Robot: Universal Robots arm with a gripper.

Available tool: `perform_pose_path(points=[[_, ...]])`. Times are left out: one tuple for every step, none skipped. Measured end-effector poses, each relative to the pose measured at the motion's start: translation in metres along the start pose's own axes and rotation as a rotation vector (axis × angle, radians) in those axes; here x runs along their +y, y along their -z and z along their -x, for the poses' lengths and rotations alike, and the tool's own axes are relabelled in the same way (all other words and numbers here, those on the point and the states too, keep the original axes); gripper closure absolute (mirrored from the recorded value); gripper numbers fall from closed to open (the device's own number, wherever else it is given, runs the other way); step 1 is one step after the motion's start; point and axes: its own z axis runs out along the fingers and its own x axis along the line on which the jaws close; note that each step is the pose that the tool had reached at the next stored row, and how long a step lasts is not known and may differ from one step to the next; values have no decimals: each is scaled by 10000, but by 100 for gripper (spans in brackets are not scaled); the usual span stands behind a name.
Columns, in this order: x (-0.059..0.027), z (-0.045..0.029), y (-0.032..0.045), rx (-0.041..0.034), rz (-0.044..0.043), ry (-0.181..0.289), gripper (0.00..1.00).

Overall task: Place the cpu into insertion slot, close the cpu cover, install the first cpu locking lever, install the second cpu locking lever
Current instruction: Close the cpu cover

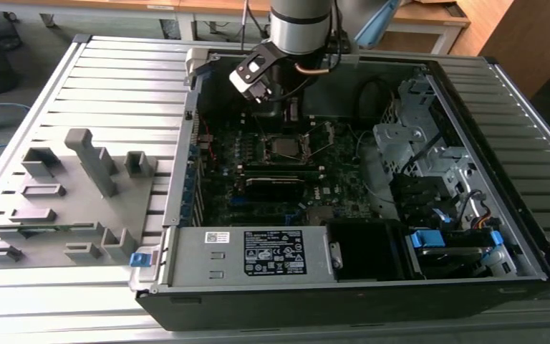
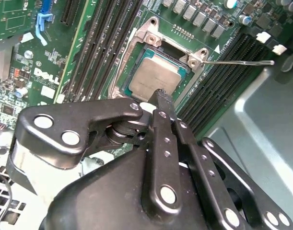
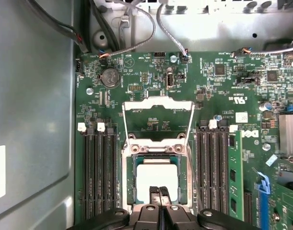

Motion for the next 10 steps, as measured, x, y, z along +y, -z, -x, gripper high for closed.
perform_pose_path(points=[[1,0,19,0,0,0,89],[2,0,39,1,1,0,89],[3,-1,59,1,0,0,89],[4,-1,79,1,0,0,89],[5,-1,100,2,1,-1,89],[6,-1,119,2,0,0,89],[7,-1,136,3,0,0,89],[7,-1,151,2,0,0,89],[8,-1,164,2,0,0,89],[9,-1,175,2,0,0,89]])
